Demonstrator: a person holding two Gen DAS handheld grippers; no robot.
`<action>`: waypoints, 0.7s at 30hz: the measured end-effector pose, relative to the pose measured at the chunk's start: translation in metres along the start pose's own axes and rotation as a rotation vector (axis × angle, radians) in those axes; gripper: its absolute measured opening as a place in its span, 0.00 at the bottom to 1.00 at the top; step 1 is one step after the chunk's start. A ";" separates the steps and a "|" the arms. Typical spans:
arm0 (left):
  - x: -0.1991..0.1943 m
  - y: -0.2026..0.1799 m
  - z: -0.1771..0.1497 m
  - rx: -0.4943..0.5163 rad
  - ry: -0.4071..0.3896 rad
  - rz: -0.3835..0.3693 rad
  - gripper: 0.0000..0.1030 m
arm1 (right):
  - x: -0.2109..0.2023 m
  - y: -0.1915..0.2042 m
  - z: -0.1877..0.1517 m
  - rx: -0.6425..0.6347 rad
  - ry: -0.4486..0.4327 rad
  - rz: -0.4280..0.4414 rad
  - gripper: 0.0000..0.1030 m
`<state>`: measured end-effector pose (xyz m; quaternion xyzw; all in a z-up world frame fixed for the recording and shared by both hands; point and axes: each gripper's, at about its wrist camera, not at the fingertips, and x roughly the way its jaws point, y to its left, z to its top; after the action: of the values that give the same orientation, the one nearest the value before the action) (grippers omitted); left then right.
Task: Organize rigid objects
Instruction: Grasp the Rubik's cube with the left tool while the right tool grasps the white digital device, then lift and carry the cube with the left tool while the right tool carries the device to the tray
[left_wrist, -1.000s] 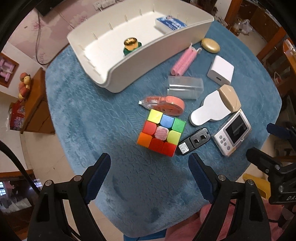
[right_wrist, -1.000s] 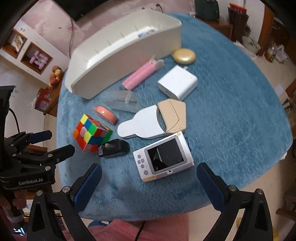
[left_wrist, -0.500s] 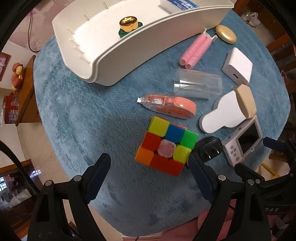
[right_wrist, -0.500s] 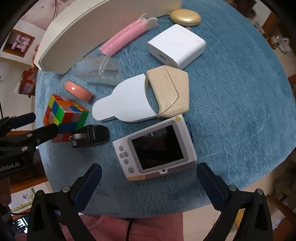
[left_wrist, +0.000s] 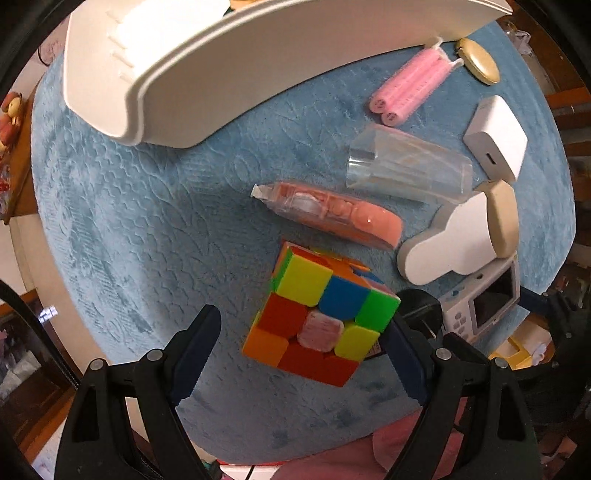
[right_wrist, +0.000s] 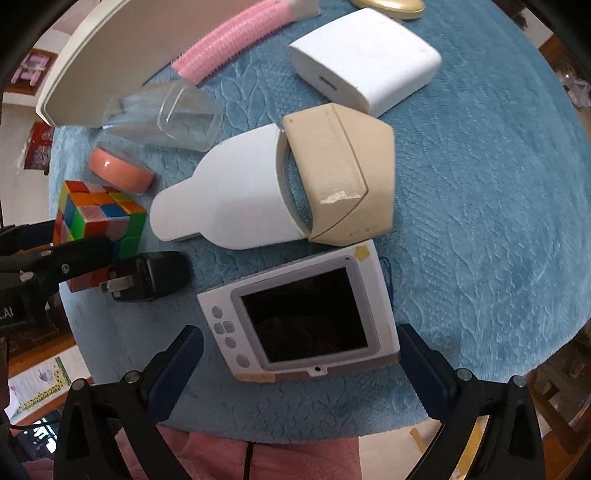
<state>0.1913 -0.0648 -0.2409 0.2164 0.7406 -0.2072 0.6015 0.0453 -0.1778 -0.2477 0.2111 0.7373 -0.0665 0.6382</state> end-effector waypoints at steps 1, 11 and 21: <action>0.002 0.000 0.002 -0.005 0.006 -0.003 0.86 | 0.006 0.001 0.006 -0.007 0.007 -0.005 0.99; 0.026 0.016 0.018 -0.072 0.075 -0.078 0.80 | 0.030 0.031 0.027 -0.078 0.058 -0.097 1.00; 0.036 0.013 0.018 -0.085 0.076 -0.075 0.73 | 0.038 0.047 0.030 -0.115 0.060 -0.148 0.94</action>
<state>0.2067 -0.0615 -0.2806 0.1706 0.7787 -0.1897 0.5732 0.0880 -0.1381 -0.2819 0.1210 0.7723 -0.0649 0.6203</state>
